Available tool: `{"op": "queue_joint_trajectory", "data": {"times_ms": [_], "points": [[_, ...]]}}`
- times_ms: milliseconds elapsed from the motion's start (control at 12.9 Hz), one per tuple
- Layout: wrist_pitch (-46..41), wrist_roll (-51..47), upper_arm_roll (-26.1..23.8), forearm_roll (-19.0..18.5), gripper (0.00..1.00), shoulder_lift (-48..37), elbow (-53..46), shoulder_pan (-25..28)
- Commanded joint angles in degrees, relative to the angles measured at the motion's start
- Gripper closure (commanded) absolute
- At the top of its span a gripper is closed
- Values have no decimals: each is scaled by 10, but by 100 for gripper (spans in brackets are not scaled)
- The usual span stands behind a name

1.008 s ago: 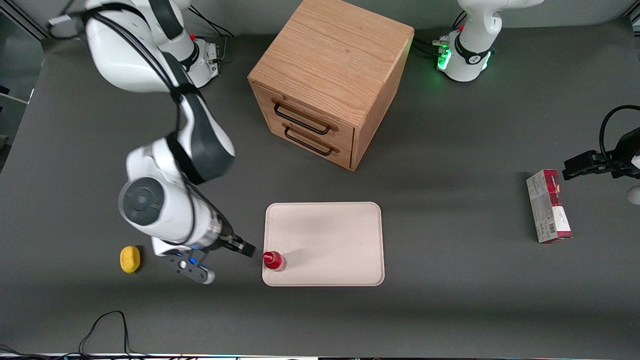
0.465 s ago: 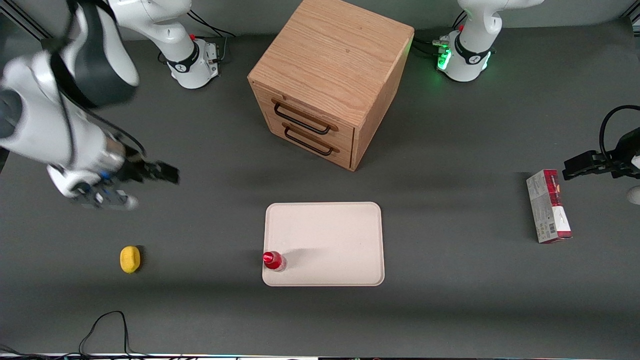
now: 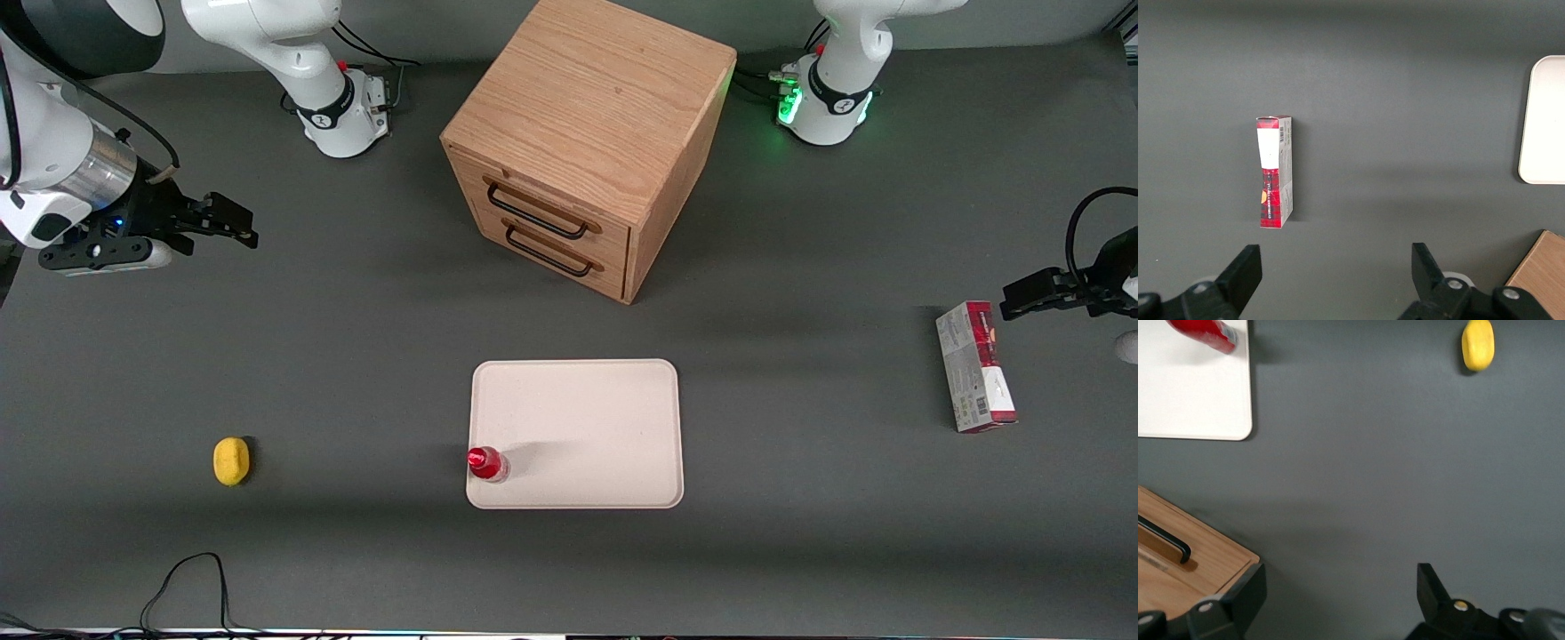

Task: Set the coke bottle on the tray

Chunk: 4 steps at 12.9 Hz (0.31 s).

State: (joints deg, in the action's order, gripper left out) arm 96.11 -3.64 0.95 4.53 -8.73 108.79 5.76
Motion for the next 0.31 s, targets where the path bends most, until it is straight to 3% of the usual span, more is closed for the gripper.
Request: {"op": "queue_joint_trajectory", "data": {"times_ms": [0, 233], "points": [[-18, 14, -12, -7, 0, 2, -15, -19], [-46, 14, -12, -7, 0, 9, -34, -16]]}}
